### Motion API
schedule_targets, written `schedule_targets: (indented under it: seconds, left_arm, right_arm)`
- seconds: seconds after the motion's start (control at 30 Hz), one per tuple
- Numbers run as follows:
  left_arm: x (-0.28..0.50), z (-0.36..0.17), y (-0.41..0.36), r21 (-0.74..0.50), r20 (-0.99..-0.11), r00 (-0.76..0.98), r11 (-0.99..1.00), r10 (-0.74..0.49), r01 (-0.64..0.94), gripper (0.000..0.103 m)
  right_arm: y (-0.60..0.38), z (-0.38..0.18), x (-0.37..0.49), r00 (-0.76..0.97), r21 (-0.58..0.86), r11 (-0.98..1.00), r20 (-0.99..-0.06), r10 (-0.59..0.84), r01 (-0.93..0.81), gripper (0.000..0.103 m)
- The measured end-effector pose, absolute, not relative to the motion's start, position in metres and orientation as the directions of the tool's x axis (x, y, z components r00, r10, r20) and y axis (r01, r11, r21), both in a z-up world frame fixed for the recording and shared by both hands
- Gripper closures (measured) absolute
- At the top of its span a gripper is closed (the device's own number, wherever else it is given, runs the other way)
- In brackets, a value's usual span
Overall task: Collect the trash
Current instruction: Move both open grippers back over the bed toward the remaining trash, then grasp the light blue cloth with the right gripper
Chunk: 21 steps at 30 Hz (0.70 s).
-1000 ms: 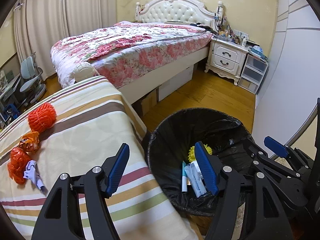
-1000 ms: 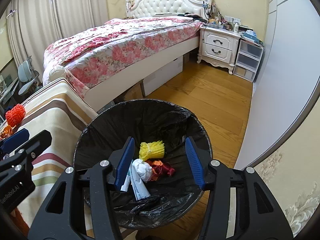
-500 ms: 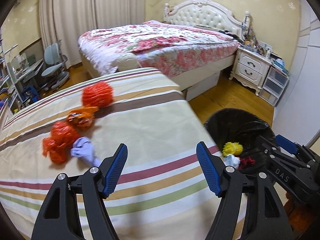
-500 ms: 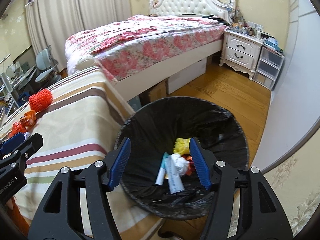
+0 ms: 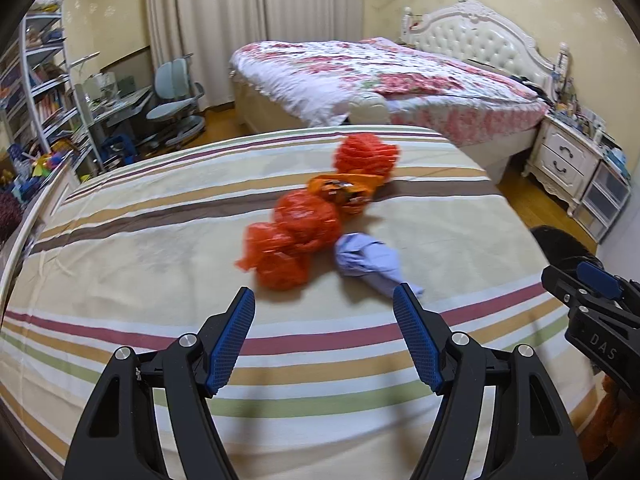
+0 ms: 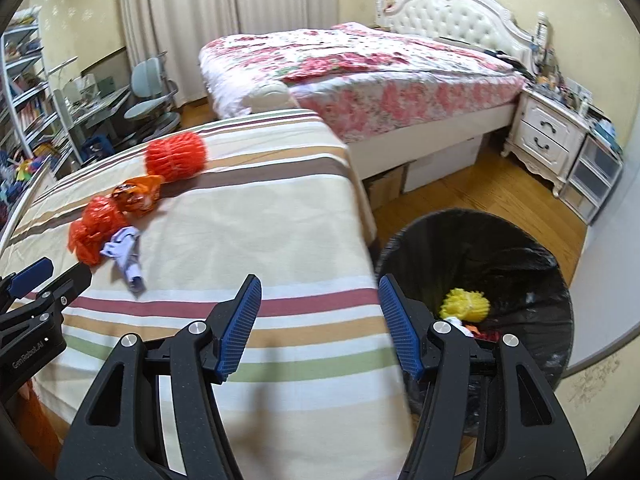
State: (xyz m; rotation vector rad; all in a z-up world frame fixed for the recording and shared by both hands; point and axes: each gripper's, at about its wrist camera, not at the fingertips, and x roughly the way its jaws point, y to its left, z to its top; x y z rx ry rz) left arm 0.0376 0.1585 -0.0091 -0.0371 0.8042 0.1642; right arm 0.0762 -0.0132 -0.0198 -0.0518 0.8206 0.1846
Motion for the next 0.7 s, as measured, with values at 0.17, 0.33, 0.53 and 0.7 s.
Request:
schedule_targets:
  seconds: [0.17, 0.33, 0.53, 0.7]
  left_arm:
    - [0.03, -0.012, 0.187, 0.041, -0.717, 0.675, 0.978, 0.172, -0.206, 0.033]
    - [0.026, -0.017, 0.212, 0.027, -0.727, 0.66, 0.968, 0.191, -0.25, 0.033]
    - [0.018, -0.021, 0.236, 0.022, -0.731, 0.65, 0.96, 0.207, -0.281, 0.033]
    - [0.016, -0.024, 0.249, 0.014, -0.737, 0.641, 0.952, 0.216, -0.306, 0.033]
  right_arm:
    - [0.02, -0.02, 0.074, 0.646, 0.019, 0.968, -0.741, 0.182, -0.251, 0.043]
    - [0.051, -0.022, 0.074, 0.626, 0.014, 0.949, -0.749, 0.219, -0.316, 0.043]
    - [0.082, -0.023, 0.075, 0.598, 0.015, 0.927, -0.76, 0.254, -0.375, 0.043]
    - [0.105, -0.027, 0.078, 0.576, 0.007, 0.91, -0.772, 0.269, -0.415, 0.043]
